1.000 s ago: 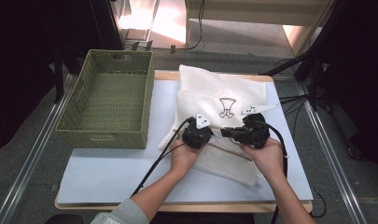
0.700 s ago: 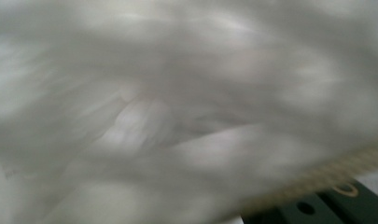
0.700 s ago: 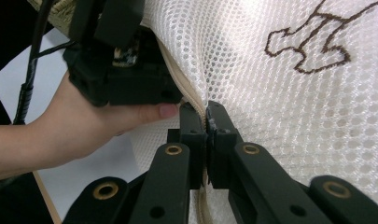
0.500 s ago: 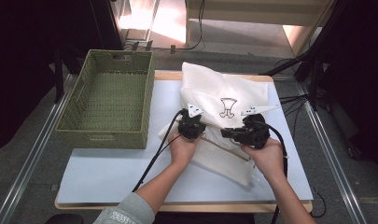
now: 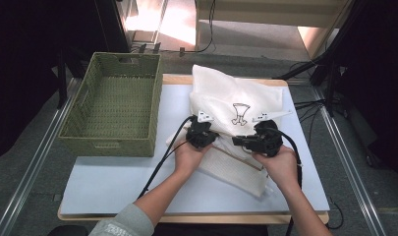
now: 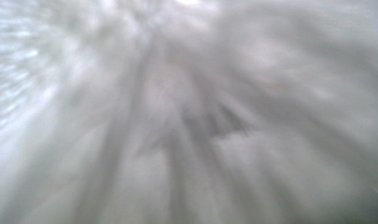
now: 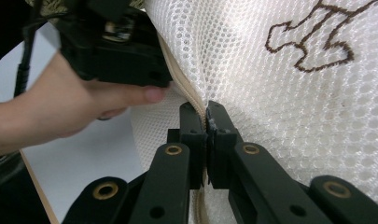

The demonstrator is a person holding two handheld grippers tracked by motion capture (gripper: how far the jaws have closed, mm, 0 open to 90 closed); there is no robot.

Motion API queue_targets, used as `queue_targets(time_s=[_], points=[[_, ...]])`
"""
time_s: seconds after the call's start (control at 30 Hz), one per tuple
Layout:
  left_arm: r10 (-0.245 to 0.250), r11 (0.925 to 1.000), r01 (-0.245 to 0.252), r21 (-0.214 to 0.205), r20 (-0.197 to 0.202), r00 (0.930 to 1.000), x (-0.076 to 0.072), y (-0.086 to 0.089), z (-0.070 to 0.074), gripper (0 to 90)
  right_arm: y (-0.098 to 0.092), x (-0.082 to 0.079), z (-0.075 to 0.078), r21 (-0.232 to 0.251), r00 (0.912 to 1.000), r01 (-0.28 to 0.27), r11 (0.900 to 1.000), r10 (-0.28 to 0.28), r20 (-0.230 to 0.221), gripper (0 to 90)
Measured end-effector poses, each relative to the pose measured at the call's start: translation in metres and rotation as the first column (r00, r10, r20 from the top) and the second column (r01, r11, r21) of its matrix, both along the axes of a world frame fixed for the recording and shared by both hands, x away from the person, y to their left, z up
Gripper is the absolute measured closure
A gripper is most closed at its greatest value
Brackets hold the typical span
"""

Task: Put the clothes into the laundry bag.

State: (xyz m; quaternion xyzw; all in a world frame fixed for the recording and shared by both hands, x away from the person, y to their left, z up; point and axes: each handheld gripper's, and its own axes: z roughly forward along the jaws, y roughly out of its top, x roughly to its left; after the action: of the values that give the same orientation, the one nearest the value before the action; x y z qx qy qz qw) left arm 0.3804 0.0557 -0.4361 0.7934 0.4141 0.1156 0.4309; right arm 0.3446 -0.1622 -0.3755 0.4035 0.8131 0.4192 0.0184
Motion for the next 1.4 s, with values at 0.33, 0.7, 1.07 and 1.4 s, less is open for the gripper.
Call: queue_targets(time_s=[0.33,0.7,1.07,1.4], points=[[-0.092,0.9955,0.093,0.02,-0.016,0.9956,-0.036,0.031,0.028,90.0,0.0,0.0,0.0,0.0,1.0,0.003,1.0,-0.003,0.001,88.2],[-0.099,0.9948,0.1,0.022,-0.025,0.9948,-0.063,0.024,-0.013,90.0,0.002,0.001,0.001,0.005,1.0,0.002,1.0,-0.002,0.004,88.2],[-0.033,0.9983,0.03,0.05,0.066,0.9973,-0.021,-0.009,-0.018,90.0,0.003,0.001,0.0,0.004,1.0,-0.004,1.0,0.004,0.0,88.2],[0.04,0.998,-0.047,0.042,0.148,0.9881,0.006,-0.016,-0.011,90.0,0.0,0.002,0.001,0.017,0.9999,0.004,0.9998,-0.004,0.012,88.2]])
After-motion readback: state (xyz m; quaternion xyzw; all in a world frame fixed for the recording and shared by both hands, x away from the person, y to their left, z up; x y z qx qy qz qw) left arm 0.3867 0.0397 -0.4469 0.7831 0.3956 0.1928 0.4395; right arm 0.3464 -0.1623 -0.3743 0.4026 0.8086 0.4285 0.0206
